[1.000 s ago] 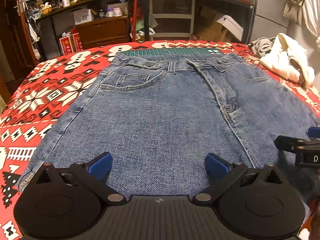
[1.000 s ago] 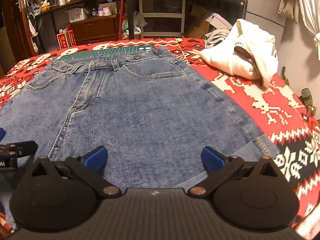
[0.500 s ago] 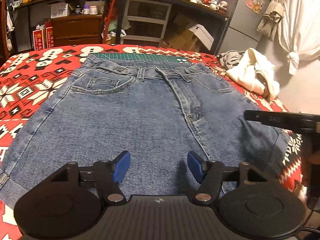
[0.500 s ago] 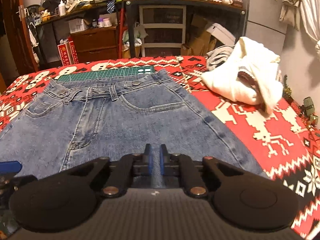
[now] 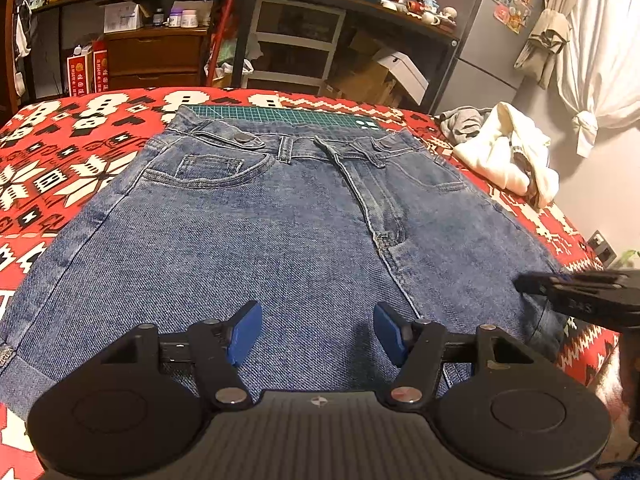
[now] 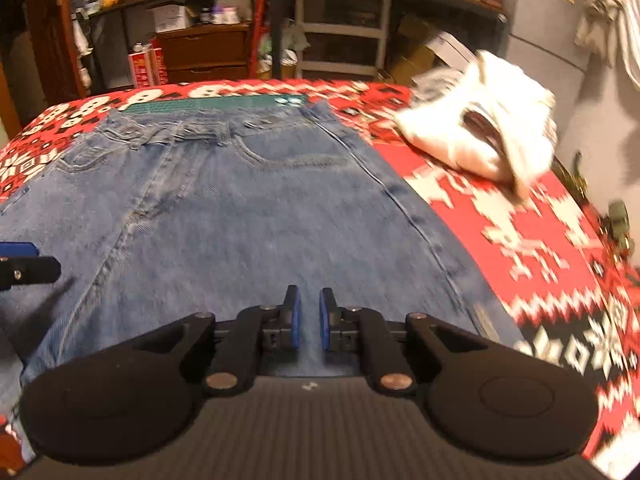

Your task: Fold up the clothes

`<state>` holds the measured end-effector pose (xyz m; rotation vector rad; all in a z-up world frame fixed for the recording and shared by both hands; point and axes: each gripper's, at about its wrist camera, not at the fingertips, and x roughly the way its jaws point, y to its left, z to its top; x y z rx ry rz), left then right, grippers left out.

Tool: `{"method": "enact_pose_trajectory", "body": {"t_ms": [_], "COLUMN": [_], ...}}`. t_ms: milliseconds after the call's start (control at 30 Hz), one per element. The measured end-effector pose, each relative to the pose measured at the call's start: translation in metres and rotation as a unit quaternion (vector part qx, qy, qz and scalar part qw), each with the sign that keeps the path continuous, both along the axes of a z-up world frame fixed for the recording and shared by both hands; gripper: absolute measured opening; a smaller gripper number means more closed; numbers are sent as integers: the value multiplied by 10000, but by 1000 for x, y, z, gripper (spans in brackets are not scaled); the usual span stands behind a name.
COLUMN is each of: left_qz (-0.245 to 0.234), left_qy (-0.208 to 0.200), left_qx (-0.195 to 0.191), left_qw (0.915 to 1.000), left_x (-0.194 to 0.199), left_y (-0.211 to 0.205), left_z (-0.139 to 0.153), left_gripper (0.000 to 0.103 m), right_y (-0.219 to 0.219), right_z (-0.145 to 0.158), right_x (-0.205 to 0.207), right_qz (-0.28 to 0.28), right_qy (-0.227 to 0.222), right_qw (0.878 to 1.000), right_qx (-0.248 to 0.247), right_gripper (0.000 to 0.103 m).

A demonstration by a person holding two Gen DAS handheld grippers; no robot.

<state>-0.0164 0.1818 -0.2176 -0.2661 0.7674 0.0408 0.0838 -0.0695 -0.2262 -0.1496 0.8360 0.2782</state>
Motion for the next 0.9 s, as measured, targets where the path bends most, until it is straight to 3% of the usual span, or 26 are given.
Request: {"method": "enact_pose_trajectory", "body": {"t_ms": [267, 633, 900], "left_qz": [27, 80, 46], "left_qy": [-1, -4, -17], "left_qx": [-71, -279, -210], "left_qw": [10000, 9996, 9998], "left_x": [0, 1, 0], "left_y": [2, 10, 7], "left_z": [0, 0, 0], "left_gripper": [60, 60, 60], "right_y": [-23, -49, -64], "right_z": [4, 10, -6], "right_x": [-1, 73, 119], "right_qz": [-282, -1025, -1247], "right_qy": [149, -29, 290], "right_qw": [9992, 9938, 9837], "right_qx": [227, 419, 1261], "right_gripper": [11, 11, 11]}}
